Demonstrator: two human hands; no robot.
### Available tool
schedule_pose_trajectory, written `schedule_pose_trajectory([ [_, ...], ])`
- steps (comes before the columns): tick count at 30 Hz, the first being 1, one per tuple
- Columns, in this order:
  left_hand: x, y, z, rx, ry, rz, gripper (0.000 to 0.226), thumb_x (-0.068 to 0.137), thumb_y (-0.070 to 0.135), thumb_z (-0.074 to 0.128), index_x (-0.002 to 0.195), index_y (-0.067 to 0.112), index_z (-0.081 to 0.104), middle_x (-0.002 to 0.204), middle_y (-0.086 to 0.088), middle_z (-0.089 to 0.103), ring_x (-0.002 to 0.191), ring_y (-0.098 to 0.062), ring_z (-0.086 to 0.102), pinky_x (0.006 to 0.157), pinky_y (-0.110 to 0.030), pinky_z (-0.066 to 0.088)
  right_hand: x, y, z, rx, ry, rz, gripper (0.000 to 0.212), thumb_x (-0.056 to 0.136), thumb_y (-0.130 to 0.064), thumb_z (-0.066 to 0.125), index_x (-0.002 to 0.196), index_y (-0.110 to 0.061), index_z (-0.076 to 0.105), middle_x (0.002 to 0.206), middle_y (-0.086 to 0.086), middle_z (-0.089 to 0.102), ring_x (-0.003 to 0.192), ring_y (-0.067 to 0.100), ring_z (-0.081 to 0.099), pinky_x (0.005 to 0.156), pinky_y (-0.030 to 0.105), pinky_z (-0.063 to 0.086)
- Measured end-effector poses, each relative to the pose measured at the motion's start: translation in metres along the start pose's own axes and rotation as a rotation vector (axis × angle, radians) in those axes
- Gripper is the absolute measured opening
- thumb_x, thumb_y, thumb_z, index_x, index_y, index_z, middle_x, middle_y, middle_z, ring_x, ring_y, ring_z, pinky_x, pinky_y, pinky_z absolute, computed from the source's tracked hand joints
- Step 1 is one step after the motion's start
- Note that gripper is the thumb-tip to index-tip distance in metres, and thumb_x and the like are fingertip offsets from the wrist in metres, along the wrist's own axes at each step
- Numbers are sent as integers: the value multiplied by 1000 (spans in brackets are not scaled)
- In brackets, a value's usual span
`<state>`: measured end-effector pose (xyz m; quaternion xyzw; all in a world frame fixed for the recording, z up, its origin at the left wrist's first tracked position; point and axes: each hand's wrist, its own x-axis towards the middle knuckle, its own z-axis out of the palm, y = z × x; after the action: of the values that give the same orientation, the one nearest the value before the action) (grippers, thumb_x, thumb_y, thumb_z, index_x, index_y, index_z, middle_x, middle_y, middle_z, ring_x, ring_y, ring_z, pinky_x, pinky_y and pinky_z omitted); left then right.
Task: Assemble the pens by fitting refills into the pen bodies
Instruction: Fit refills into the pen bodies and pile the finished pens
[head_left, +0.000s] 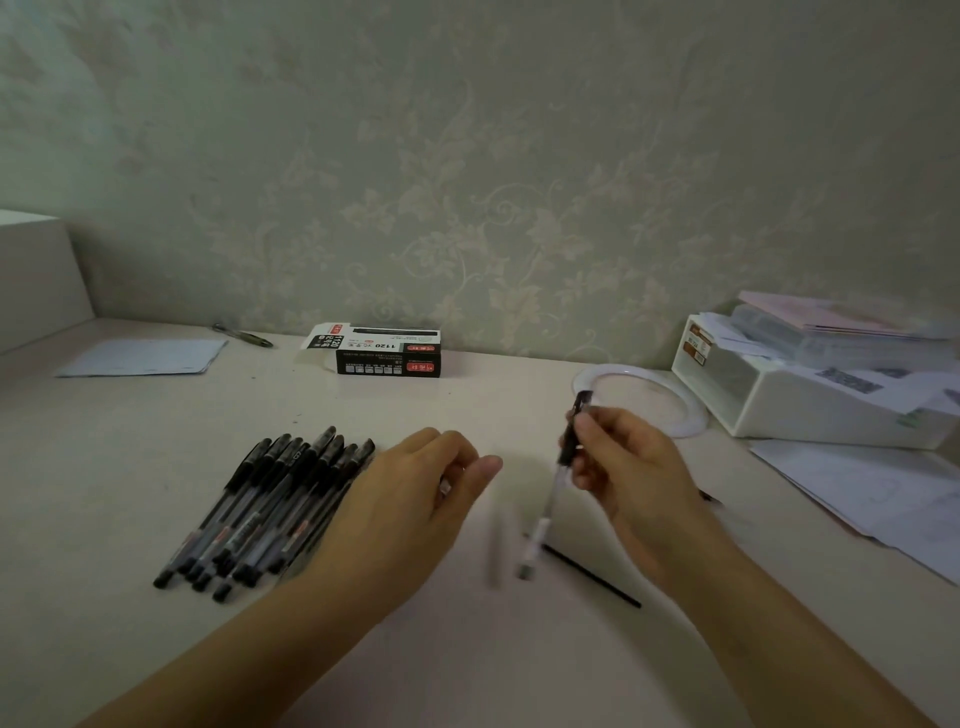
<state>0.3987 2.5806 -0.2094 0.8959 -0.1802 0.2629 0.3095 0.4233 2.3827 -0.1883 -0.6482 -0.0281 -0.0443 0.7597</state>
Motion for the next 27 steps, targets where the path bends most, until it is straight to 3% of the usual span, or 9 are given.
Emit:
schedule_pose_trajectory([
  [3, -2, 2, 1, 12, -68, 8, 55, 87, 74, 19, 86, 33, 55, 73, 16, 53, 67, -2, 53, 56, -20, 42, -5, 11, 8, 193, -88, 101, 11, 97, -9, 55, 100, 0, 61, 86, 13, 69, 71, 16, 67, 66, 23, 55],
  [7, -2, 3, 2, 101, -107, 53, 52, 86, 71, 19, 99, 34, 53, 74, 19, 51, 67, -3, 52, 56, -23, 41, -8, 16, 9, 197, -223, 93, 14, 96, -6, 56, 103, 5, 60, 95, 18, 71, 89, 26, 73, 75, 23, 57],
  [10, -2, 1, 0, 101, -111, 86, 35, 94, 56, 29, 105, 34, 54, 87, 16, 58, 74, -6, 54, 63, -32, 48, -10, 17, 10, 14, -283, 12, 5, 91, -6, 64, 95, -5, 67, 89, 13, 70, 84, 24, 71, 77, 23, 55],
  [14, -2, 3, 4, 3, -183, 127, 14, 99, 36, 40, 101, 32, 53, 87, 16, 53, 77, -5, 50, 63, -20, 40, -12, 17, 9, -228, -317, -91, 5, 91, -11, 66, 91, -16, 67, 78, 6, 68, 69, 17, 61, 67, 27, 50],
  [17, -3, 5, 2, -26, -200, 132, 11, 99, 38, 39, 91, 38, 46, 83, 23, 51, 77, 0, 50, 60, -16, 35, -14, 15, 9, -218, -374, -99, 3, 92, -15, 66, 90, -14, 67, 77, 9, 68, 66, 18, 61, 67, 30, 51],
  [19, -2, 6, -1, 28, -205, 148, 15, 99, 42, 36, 85, 41, 39, 78, 29, 51, 69, 4, 49, 52, -16, 30, -15, 16, 10, -227, -387, -117, 13, 90, -26, 67, 88, -13, 68, 76, 8, 69, 65, 17, 61, 66, 28, 52],
  [23, 1, 8, -6, 257, -130, 137, 25, 94, 56, 25, 79, 38, 34, 49, 13, 38, 42, -3, 39, 42, -18, 16, -15, 15, 12, -207, -392, -120, 24, 84, -36, 66, 86, -12, 69, 75, 8, 69, 63, 16, 60, 65, 29, 51],
  [27, 2, 11, -5, 292, -85, 110, 37, 91, 65, 16, 74, 37, 32, 44, 10, 32, 37, -5, 34, 40, -19, 15, -15, 14, 10, -180, -392, -133, 17, 90, -29, 64, 84, -15, 69, 75, 8, 68, 63, 17, 58, 65, 30, 49],
])
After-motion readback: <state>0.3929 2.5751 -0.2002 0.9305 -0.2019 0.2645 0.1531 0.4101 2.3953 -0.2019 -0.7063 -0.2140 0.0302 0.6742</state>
